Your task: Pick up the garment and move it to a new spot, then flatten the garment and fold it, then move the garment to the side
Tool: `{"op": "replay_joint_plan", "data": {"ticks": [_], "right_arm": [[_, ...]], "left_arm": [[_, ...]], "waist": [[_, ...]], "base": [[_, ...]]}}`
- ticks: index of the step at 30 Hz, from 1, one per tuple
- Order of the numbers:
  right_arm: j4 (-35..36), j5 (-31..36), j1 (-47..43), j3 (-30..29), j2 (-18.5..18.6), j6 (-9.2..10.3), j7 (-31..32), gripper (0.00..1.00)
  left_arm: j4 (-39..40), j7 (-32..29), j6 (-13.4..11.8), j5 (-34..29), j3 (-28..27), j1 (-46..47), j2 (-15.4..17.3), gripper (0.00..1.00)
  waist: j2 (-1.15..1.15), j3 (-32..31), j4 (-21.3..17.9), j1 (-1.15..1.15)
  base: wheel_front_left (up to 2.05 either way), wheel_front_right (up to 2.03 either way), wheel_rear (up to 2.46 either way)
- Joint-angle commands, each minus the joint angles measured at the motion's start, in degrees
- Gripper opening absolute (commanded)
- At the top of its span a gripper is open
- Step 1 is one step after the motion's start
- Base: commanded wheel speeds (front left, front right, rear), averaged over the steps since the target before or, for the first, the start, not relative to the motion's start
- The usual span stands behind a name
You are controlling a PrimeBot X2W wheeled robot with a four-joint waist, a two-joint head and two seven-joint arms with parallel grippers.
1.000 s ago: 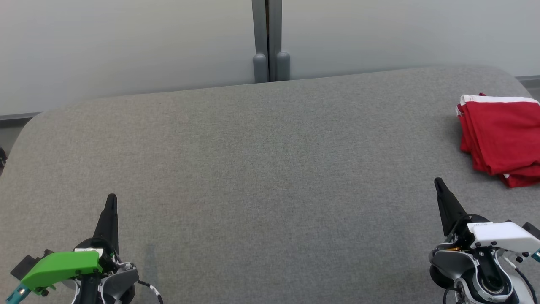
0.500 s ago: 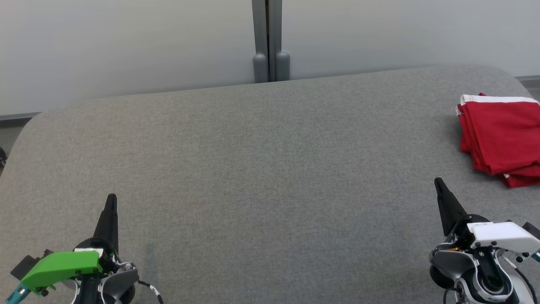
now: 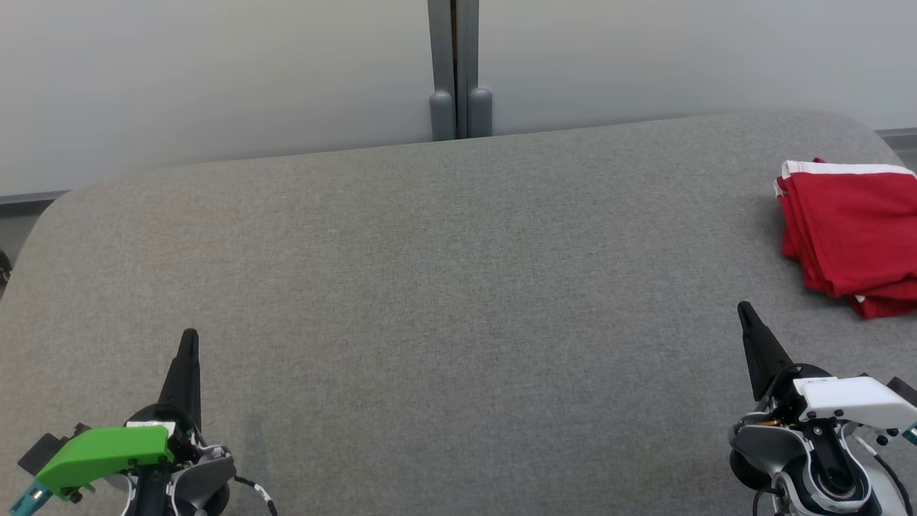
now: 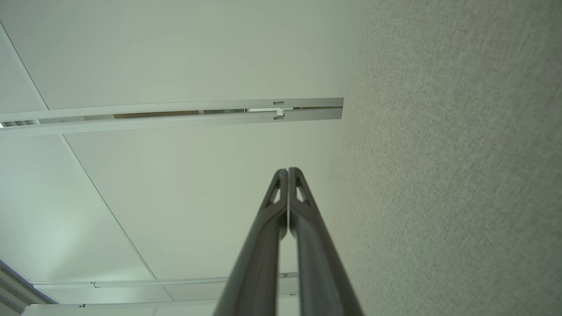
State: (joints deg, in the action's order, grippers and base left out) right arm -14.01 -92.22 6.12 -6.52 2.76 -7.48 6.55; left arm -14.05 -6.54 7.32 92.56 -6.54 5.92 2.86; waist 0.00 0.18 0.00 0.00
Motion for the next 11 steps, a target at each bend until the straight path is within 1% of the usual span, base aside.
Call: {"op": "replay_joint_plan", "data": {"ticks": [1, 11], "right_arm": [[-0.1, -0.4, 0.3, -0.1, 0.2, -0.02, 0.1, 0.00], [-0.1, -0.4, 0.3, -0.1, 0.2, -0.02, 0.1, 0.00]], "left_arm": [[-0.1, -0.2, 0.4, -0.4, -0.2, 0.8, 0.1, 0.00], [-0.1, -0.2, 0.4, -0.4, -0.2, 0.8, 0.1, 0.00]], "waist": [[0.00, 0.0, 0.0, 0.00], [0.00, 0.0, 0.0, 0.00]], "base": [[0.00, 0.00, 0.00], [0.00, 0.00, 0.00]]}}
